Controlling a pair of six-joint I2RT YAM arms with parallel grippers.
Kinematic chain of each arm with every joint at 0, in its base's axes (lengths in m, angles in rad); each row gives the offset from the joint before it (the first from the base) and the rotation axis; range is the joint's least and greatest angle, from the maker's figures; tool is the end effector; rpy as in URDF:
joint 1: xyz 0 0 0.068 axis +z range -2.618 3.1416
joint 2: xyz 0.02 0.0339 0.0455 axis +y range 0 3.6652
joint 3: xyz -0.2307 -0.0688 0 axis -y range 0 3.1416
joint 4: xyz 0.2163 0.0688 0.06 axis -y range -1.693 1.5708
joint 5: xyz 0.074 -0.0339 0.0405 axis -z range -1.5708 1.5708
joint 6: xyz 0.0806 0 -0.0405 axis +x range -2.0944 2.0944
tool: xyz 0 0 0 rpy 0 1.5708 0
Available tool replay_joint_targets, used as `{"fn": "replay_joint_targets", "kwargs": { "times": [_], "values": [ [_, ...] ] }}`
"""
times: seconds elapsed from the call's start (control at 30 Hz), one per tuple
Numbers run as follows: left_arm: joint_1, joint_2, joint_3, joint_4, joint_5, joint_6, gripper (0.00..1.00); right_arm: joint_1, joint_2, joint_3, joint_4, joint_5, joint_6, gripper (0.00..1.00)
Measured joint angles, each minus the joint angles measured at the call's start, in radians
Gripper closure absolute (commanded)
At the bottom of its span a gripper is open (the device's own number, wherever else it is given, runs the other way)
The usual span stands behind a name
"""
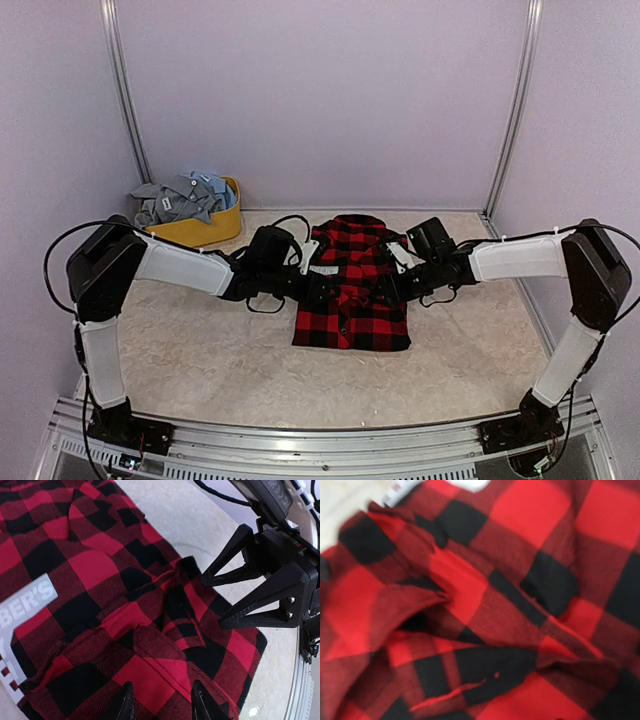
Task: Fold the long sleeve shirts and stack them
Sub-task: Move the 2/3-rectangle-folded shirt to the center of the board, then smooth out the 2/3-rectangle-folded shirt at the center of the board.
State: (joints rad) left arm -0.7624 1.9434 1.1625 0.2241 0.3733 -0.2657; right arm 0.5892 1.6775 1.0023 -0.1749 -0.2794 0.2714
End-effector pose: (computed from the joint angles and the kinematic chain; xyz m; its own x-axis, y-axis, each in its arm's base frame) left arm 0.2881 -0.3157 0.1400 -0.5964 0.2315 -0.7686 0.7362 0.5393 -0.4089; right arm 0.2794 0.2135 0.1407 -0.7856 -0.2151 -0.5802 -0.4929 0.7844 0.3765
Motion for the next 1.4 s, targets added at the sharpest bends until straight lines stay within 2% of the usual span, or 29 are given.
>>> {"fn": "replay_joint_targets", "kwargs": {
  "times": [0.27,0.63,0.9,1.17,1.3,1.4],
  "values": [
    [-0.007,0.156,0.002,0.029,-0.042,-0.023,0.65,-0.018,0.152,0.006,0.043,-0.003,0.017,0.44],
    [-0.061,0.136,-0.089,0.162,-0.180,-0.024,0.65,-0.003,0.130,-0.053,0.116,0.022,0.026,0.45],
    [-0.145,-0.001,-0.257,0.158,-0.267,-0.069,0.65,0.097,-0.017,-0.201,0.097,0.053,0.049,0.42],
    [-0.299,-0.148,-0.381,0.085,-0.389,-0.136,0.64,0.273,-0.183,-0.283,0.014,0.090,0.106,0.39],
    [-0.331,-0.208,-0.398,0.049,-0.449,-0.146,0.60,0.293,-0.290,-0.323,-0.015,0.105,0.116,0.37],
    [-0.328,-0.273,-0.399,0.028,-0.515,-0.135,0.49,0.293,-0.372,-0.332,-0.019,0.115,0.113,0.35]
  ]
}}
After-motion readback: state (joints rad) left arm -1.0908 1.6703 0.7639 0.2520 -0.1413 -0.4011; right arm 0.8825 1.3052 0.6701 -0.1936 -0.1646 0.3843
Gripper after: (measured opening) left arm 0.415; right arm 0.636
